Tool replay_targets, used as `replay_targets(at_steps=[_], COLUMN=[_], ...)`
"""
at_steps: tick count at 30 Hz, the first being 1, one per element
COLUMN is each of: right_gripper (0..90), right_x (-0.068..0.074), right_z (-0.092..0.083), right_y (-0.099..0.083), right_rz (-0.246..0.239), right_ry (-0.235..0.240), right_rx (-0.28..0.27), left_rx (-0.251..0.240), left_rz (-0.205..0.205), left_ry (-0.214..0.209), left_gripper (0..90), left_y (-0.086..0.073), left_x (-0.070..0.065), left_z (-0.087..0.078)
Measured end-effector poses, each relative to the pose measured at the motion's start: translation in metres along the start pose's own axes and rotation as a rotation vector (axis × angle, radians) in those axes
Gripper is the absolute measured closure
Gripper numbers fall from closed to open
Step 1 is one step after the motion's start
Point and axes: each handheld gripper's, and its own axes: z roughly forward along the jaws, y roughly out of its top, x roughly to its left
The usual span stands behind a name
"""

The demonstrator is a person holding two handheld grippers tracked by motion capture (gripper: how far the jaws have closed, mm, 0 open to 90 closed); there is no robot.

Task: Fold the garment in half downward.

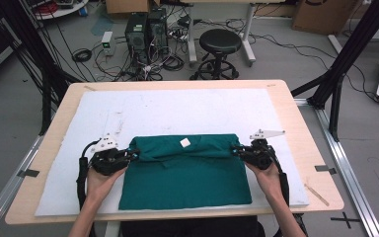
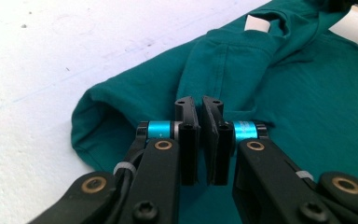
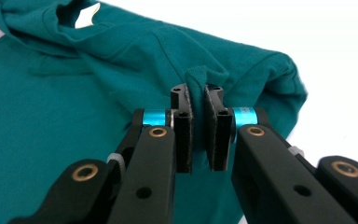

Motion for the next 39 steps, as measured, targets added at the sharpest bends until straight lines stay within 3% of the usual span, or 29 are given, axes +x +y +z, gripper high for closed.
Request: replay_targets(at_steps=[5, 9, 19, 23, 26, 29, 33, 36, 39], right_gripper=[84.2, 83.8, 83.8, 83.6, 75.0, 60.6, 46.8, 45.7, 45.1], right_x=[0.003, 0.004, 0.016, 0.017, 0.017, 0.016, 0.016, 0.017, 0.019], right_z=[-0.006, -0.006, -0.019, -0.018, -0.016, -0.017, -0.019, -0.013, -0.003], right_y=[-0.013, -0.022, -0.033, -0.039, -0.041, -0.038, -0.025, -0.012, -0.004], right_rz=[0.011, 0.032, 0.001, -0.014, -0.006, 0.008, 0.026, 0.013, -0.005], right_ry=[0.026, 0.076, 0.071, 0.058, 0.052, 0.064, 0.06, 0.067, 0.053], right_rx=[0.004, 0.026, 0.015, 0.043, 0.052, 0.034, -0.002, 0.01, 0.041], left_rx=[0.012, 0.022, 0.015, 0.044, 0.047, 0.025, -0.026, -0.03, 0.004], left_rz=[0.011, -0.005, -0.02, -0.025, -0.037, -0.052, -0.051, -0.035, -0.03], left_ry=[-0.023, -0.029, -0.063, -0.074, -0.085, -0.088, -0.108, -0.113, -0.114], left_gripper=[84.9, 84.9, 84.9, 84.9, 82.5, 65.5, 60.4, 59.1, 57.5], left_y=[-0.008, -0.016, -0.025, -0.032, -0.037, -0.03, -0.012, 0.003, 0.012], left_x=[-0.008, -0.012, -0.025, -0.028, -0.024, -0.02, -0.016, -0.018, -0.018], left_z=[-0.006, -0.009, -0.024, -0.024, -0.021, -0.023, -0.022, -0.012, 0.003])
